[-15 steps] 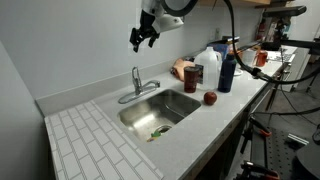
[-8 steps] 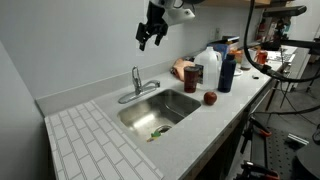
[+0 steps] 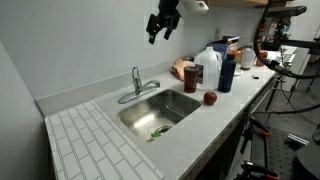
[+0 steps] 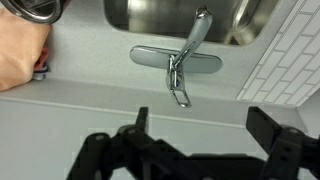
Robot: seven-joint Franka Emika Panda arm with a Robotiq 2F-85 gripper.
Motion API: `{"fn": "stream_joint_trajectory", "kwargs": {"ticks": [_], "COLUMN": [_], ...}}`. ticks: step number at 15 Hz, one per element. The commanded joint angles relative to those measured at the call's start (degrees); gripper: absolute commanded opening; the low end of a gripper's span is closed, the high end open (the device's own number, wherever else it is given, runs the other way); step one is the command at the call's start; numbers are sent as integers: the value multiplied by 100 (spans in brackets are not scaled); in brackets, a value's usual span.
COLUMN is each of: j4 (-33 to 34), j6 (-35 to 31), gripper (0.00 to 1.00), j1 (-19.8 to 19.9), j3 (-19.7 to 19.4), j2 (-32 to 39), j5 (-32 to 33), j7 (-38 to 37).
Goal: Push the faucet hand up
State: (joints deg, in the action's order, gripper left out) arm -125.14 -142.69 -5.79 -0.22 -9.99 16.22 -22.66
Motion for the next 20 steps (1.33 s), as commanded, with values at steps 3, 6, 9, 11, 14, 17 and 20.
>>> {"fn": "stream_joint_trajectory", "kwargs": {"ticks": [3,6,9,11,14,17,20], "j4": [-164,-190,-190,-190,-190,-190,-190], "j6": [-6,-5,-5,-5,-5,-5,-5], "gripper": [100,100,100,100,100,100,100], "j1": [317,367,369,370,371,372,372], "j3": [244,292,306,306,306,306,306], "j2": [-184,-194,-175,-175,-175,-175,-175], "j5": [-106,-100,-97,-97,-97,-97,-97], "j7": [89,85,82,82,82,82,82]}}
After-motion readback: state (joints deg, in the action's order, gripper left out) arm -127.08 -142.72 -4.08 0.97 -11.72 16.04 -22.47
